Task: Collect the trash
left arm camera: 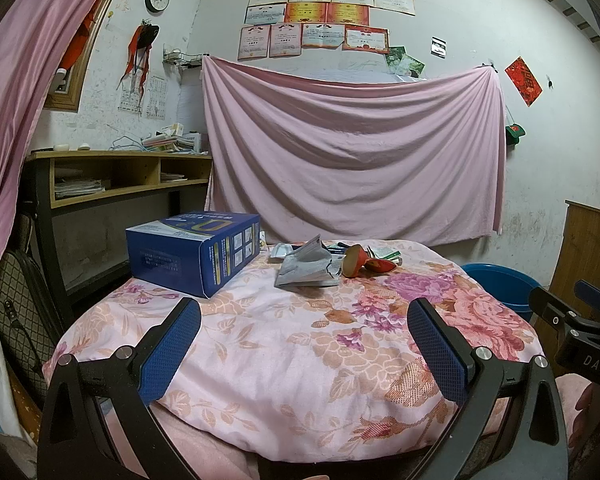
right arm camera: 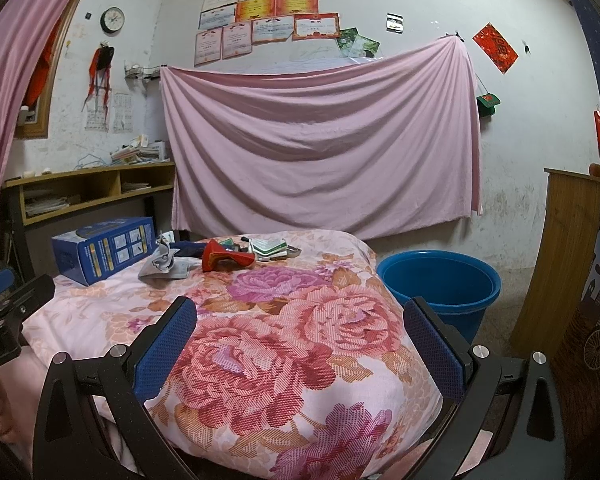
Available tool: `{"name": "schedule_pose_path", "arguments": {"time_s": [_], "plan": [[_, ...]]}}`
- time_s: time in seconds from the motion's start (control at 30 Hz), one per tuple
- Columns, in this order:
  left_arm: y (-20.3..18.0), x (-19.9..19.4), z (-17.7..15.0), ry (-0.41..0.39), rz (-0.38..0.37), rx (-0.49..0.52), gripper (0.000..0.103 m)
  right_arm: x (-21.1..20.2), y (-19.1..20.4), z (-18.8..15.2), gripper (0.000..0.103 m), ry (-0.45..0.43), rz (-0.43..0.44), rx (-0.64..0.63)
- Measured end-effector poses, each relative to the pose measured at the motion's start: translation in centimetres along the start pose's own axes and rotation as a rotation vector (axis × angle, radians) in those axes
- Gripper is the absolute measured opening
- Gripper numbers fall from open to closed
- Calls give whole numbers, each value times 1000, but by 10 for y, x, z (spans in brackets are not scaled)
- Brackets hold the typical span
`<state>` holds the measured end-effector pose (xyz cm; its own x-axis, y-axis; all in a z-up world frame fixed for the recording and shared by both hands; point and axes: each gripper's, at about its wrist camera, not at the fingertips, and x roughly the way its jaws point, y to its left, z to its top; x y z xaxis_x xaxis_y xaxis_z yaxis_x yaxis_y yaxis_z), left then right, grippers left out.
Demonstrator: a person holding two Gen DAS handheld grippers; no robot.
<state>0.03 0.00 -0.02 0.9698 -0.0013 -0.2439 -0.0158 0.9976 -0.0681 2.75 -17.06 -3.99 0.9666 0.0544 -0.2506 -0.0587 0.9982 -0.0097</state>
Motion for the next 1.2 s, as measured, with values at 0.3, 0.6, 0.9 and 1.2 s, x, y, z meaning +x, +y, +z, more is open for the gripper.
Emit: {"name": "schedule_pose_path", "arguments": {"time_s": [0.3,0.6,0.9,1.2], "plan": [[0,0,0,0,0,0,101,0,0,0,103,1,0,1],[0,0,0,0,-1,-1,101,0,0,0,103,0,0,2],[-1,6,22,-39,-4,-54,101,-3,-1,13,103,-8,5,-18],[4,46,62,-83,14,-31,101,22,-9,66,103,-70,41,12]]}}
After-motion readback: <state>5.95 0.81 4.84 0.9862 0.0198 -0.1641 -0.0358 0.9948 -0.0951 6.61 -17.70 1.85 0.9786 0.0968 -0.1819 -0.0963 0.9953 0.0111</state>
